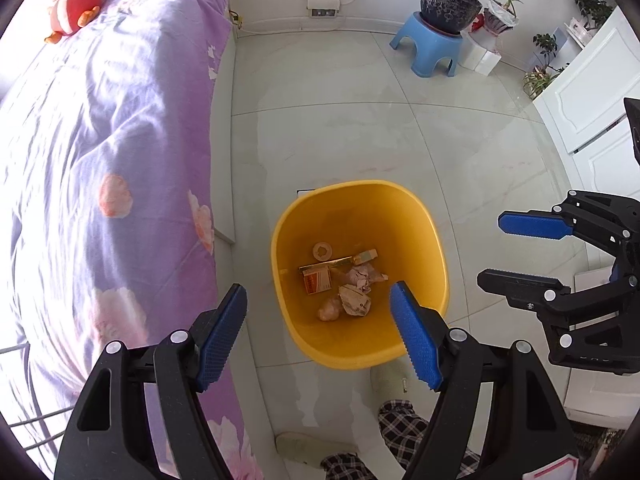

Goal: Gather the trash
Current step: 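Move both tools back toward the orange table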

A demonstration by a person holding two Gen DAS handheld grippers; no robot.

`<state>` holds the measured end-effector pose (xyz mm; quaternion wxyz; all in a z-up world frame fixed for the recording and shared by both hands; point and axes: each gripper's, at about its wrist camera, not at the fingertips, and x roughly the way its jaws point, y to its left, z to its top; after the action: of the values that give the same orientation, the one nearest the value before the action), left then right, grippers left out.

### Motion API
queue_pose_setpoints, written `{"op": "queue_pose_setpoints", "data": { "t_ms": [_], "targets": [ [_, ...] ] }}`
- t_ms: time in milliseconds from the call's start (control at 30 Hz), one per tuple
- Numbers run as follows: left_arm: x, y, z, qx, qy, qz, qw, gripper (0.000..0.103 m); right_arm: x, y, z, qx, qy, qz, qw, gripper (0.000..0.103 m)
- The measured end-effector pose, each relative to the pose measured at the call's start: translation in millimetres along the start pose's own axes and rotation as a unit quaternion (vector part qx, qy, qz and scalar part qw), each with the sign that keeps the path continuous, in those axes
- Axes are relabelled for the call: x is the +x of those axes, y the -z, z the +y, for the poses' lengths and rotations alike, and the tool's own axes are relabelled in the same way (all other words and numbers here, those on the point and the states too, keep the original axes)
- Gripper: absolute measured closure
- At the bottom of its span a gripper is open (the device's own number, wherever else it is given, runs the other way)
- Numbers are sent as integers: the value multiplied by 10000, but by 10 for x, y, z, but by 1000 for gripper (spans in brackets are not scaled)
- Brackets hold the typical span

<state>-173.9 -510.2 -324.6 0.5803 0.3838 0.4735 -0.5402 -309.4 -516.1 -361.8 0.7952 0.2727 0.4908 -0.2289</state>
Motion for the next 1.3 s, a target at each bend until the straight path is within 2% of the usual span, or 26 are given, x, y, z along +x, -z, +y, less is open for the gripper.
{"op": "queue_pose_setpoints", "data": {
  "t_ms": [167, 433, 733, 967, 1300],
  "targets": [
    [-532, 130, 88, -167, 10, -300, 9994, 29, -471, -49, 272, -81, 61, -248, 9996, 52],
    [-1423, 550, 248, -505, -69, -755, 9958, 29, -1218, -81, 838, -279, 14, -602, 9978, 52],
    [-2314, 1198, 550, -1289, -373, -1243, 9831, 29, -1841, -120, 1709, -915, -265, -1039, 9900, 52],
    [-2802, 1855, 803, -2124, -719, -1548, 9622, 29, -2142, -239, 2357, -1527, -684, -1271, 9777, 52],
    [-3235, 2715, 1381, -3424, -1262, -1762, 9142, 29, -2171, -446, 3208, -2221, -1167, -1325, 9589, 52]
  ]
}}
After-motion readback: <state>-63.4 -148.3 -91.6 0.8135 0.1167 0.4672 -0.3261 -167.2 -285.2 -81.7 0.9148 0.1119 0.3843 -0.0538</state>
